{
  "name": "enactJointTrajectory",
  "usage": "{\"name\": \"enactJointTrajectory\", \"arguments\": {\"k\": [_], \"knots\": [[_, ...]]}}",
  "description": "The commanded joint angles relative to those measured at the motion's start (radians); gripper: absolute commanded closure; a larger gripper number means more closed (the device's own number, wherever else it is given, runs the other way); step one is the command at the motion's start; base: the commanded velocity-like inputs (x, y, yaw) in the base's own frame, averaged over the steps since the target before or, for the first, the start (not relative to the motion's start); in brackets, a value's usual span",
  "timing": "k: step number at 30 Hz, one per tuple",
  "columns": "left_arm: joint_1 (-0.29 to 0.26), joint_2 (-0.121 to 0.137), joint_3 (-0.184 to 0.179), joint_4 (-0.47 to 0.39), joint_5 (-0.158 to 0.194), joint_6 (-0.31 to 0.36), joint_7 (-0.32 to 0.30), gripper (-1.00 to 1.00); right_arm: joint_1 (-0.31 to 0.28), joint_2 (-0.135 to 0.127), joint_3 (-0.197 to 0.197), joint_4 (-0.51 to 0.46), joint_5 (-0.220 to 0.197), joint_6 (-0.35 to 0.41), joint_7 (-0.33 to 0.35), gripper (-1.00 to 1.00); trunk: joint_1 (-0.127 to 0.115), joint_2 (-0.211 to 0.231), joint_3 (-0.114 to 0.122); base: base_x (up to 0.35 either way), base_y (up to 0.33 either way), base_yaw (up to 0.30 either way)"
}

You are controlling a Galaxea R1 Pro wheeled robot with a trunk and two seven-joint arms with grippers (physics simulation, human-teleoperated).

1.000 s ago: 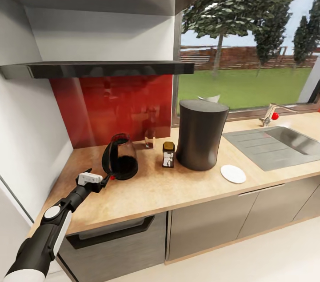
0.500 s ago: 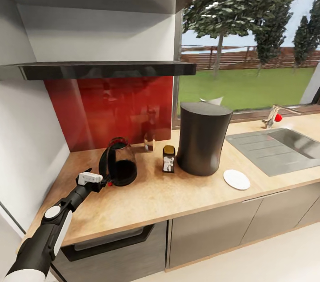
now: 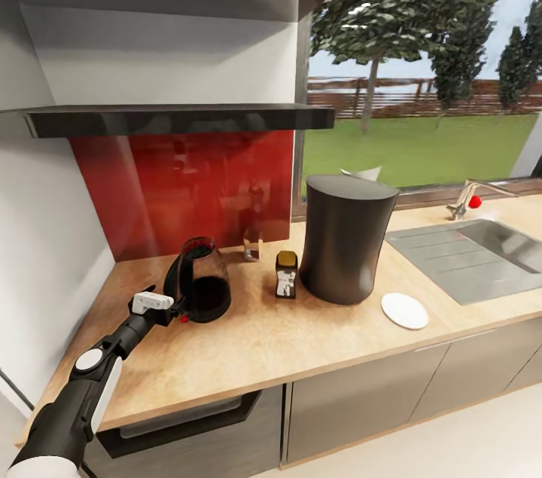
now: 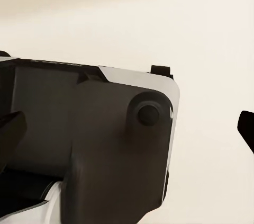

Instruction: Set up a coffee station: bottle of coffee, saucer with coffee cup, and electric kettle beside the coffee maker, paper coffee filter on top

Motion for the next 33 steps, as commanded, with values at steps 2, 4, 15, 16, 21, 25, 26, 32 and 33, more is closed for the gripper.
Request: {"name": "enactJointTrajectory", "arguments": {"k": [2, 4, 15, 16, 21, 25, 26, 32, 33], "knots": [[-0.001, -0.001, 0.002, 0.001, -0.004, -0.004, -0.005, -1.0, -0.001, 0.0, 0.008, 0.001, -0.01, -0.003, 0.004, -1.0, 0.001, -0.002, -0.002, 0.031, 0.0, 0.0], [-0.001, -0.002, 0.002, 0.002, -0.003, -0.004, -0.005, -1.0, -0.001, 0.0, 0.008, 0.001, -0.01, -0.003, 0.004, -1.0, 0.001, -0.002, -0.002, 0.016, 0.0, 0.0], [-0.001, -0.007, -0.002, -0.008, -0.004, -0.002, -0.006, 1.0, -0.001, 0.001, 0.008, 0.0, -0.011, -0.003, 0.004, -1.0, 0.001, -0.002, -0.002, 0.003, 0.0, 0.0], [-0.001, -0.007, -0.001, -0.009, -0.004, -0.001, -0.006, 1.0, -0.001, 0.001, 0.008, 0.0, -0.011, -0.003, 0.004, -1.0, 0.001, -0.002, -0.002, 0.0, 0.0, 0.0], [-0.001, -0.006, 0.0, -0.012, -0.003, 0.002, -0.007, 1.0, -0.001, 0.0, 0.008, 0.001, -0.011, -0.003, 0.004, -1.0, 0.001, -0.002, -0.002, 0.0, 0.0, 0.0], [-0.001, -0.006, 0.001, -0.012, -0.002, 0.0, -0.006, 1.0, -0.001, -0.001, 0.008, 0.001, -0.011, -0.003, 0.004, -1.0, 0.001, -0.002, -0.002, 0.0, 0.0, 0.0], [-0.001, -0.007, 0.002, -0.012, -0.002, 0.0, -0.005, 1.0, -0.001, -0.001, 0.008, 0.001, -0.011, -0.003, 0.004, -1.0, 0.001, -0.002, -0.002, 0.0, 0.0, 0.0], [-0.001, -0.006, 0.004, -0.012, -0.003, 0.002, -0.005, 1.0, -0.001, -0.002, 0.008, 0.001, -0.01, -0.003, 0.004, -1.0, 0.001, -0.002, -0.002, 0.0, 0.0, 0.0], [-0.001, -0.006, 0.004, -0.012, -0.003, 0.003, -0.005, 1.0, -0.001, -0.002, 0.008, 0.002, -0.01, -0.003, 0.004, -1.0, 0.001, -0.002, -0.002, 0.0, 0.0, 0.0]]}}
